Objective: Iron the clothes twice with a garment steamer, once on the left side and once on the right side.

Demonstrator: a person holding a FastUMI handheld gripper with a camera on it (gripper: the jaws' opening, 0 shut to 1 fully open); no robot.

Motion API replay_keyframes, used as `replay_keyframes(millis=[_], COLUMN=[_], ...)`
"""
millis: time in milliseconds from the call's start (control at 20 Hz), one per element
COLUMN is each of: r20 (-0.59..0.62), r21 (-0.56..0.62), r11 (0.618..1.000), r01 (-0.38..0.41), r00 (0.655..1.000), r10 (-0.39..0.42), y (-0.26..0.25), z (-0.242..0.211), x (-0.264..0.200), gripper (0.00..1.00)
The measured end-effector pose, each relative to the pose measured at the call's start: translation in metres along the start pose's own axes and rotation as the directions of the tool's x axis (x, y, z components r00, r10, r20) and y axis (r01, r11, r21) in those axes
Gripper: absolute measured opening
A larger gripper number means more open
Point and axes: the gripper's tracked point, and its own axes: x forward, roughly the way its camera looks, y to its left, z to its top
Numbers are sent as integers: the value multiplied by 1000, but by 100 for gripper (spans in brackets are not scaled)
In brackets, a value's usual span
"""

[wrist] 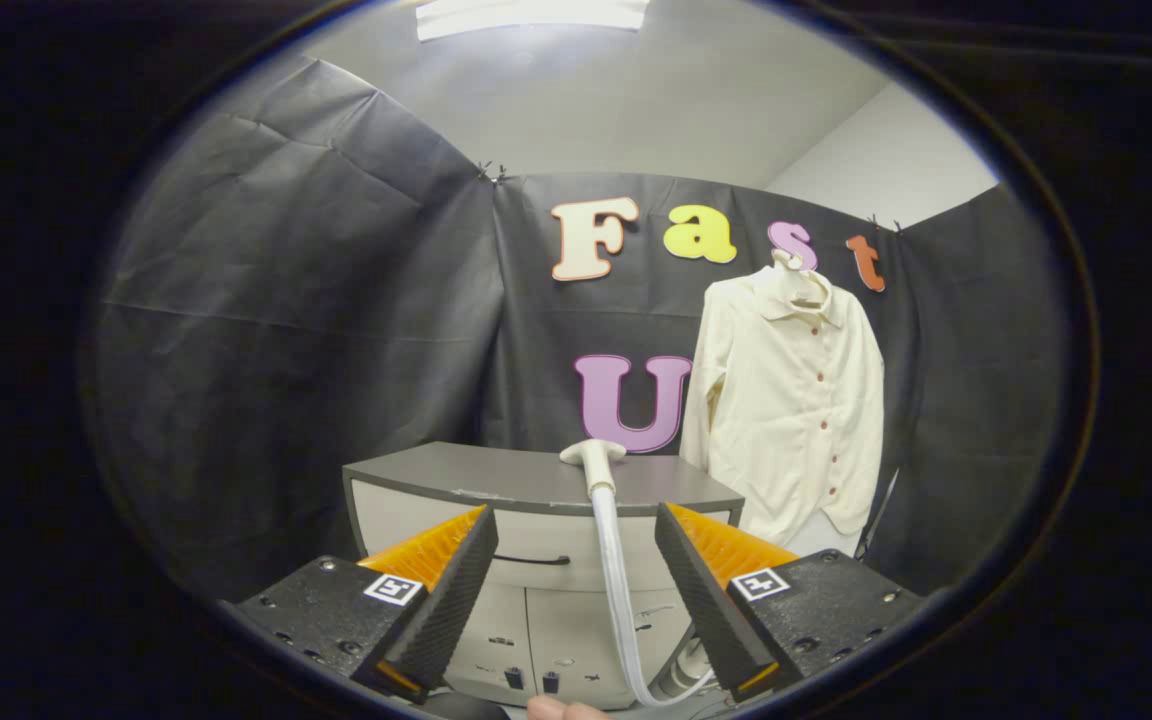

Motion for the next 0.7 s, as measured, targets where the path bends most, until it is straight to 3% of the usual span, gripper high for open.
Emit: replay_keyframes(millis=[700], r20=[-32], r21=[3], r11=[1000], r01=[6], r00=[999], r10=[-6], y=[-6], z=[-10], x=[66], gripper=[96])
